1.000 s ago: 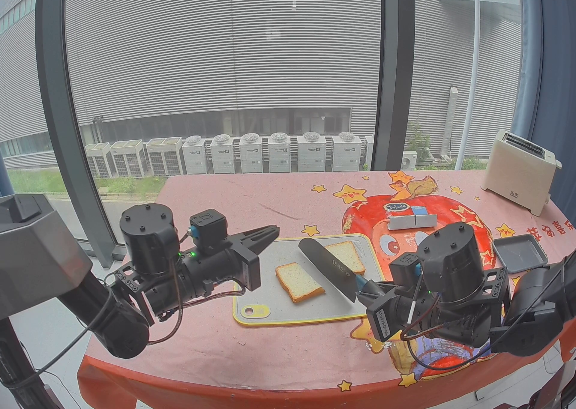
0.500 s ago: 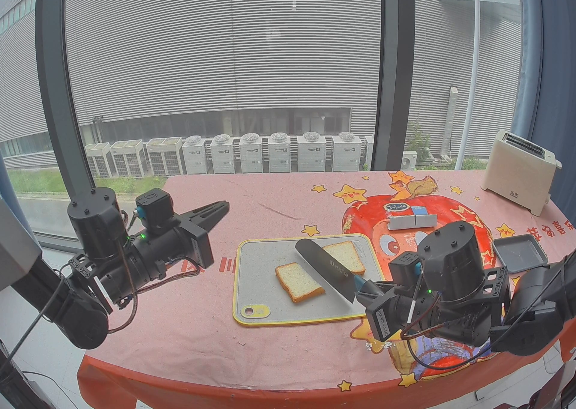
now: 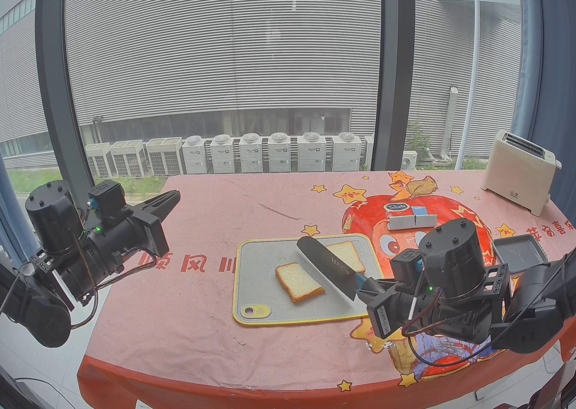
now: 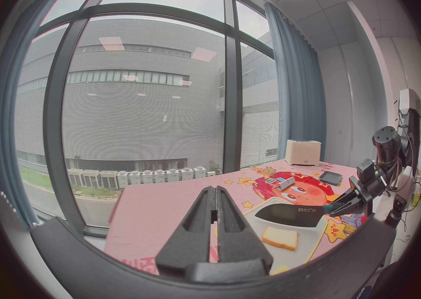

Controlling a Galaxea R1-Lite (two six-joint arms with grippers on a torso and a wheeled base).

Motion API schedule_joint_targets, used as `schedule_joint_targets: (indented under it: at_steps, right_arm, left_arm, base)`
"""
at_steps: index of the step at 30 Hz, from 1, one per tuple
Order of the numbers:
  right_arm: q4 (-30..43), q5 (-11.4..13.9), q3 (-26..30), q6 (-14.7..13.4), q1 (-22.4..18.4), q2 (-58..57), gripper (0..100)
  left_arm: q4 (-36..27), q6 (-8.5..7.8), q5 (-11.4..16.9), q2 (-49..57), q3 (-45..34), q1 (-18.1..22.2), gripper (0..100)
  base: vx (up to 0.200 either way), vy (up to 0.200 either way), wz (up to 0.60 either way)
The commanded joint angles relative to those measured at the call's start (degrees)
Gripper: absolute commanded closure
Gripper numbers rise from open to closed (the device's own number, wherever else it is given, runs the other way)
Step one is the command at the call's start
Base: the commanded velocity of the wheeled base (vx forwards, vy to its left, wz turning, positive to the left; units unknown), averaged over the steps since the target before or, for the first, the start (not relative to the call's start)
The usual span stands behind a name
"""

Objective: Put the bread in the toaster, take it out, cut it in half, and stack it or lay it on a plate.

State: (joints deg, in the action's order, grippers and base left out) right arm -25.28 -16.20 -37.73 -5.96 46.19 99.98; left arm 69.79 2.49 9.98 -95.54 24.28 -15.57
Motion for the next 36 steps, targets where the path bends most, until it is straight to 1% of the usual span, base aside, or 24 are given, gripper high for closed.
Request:
schedule_joint_targets:
  at_steps: [1,7,11,14,19,20,23,24,26,31,35,36]
  right_arm:
    - [0.0,-0.1,-0.1,0.1,-0.4,0.1,100]
    - [0.1,0.0,-0.1,0.1,-0.6,0.4,100]
    - [-0.1,0.0,-0.2,0.0,-0.8,0.7,100]
    - [-2.1,0.0,0.2,0.1,-0.8,1.1,100]
    - [-4.3,-0.1,0.6,0.2,-0.8,2.9,100]
    - [-4.3,0.0,0.6,0.2,-0.8,2.9,100]
    - [-4.3,-0.1,0.6,0.2,-0.8,2.7,100]
    - [-4.3,-0.1,0.6,0.2,-0.8,2.5,100]
    - [-4.3,-0.1,0.7,0.2,-0.5,2.6,100]
    - [-4.3,-0.1,0.8,0.2,0.0,2.6,100]
    - [-4.3,-0.1,0.8,0.2,0.0,2.4,100]
    - [-4.3,-0.1,0.8,0.2,0.0,2.4,100]
  left_arm:
    - [-1.2,-0.03,-0.2,4.5,-1.3,4.1,100]
    - [-1.3,-0.03,0.3,9.1,-3.7,7.5,100]
    - [-1.2,0.15,0.3,13.3,-8.3,7.6,100]
    - [-1.4,0.24,-0.1,15.6,-9.9,7.8,100]
    - [-1.6,0.06,0.1,18.2,-11.9,11.2,100]
    - [-1.6,0.06,0.3,18.8,-12.7,11.5,0]
    - [-1.6,0.06,0.4,20.6,-14.4,11.5,0]
    - [-1.5,0.41,0.3,22.4,-16.2,11.5,0]
    - [-1.5,0.5,-0.1,24.1,-17.5,11.6,0]
    - [-1.7,0.41,-0.2,30.2,-21.0,12.8,0]
    - [-1.7,0.41,-0.3,32.7,-22.7,13.0,0]
    - [-1.9,0.33,-0.3,34.5,-24.2,13.5,0]
  base:
    - [0.0,0.0,0.0]
    - [0.0,0.0,0.0]
    - [0.0,0.0,0.0]
    - [0.0,0.0,0.0]
    - [0.0,0.0,0.0]
    - [0.0,0.0,0.0]
    - [0.0,0.0,0.0]
    - [0.0,0.0,0.0]
    - [0.0,0.0,0.0]
    - [0.0,0.0,0.0]
    - [0.0,0.0,0.0]
    - [0.0,0.0,0.0]
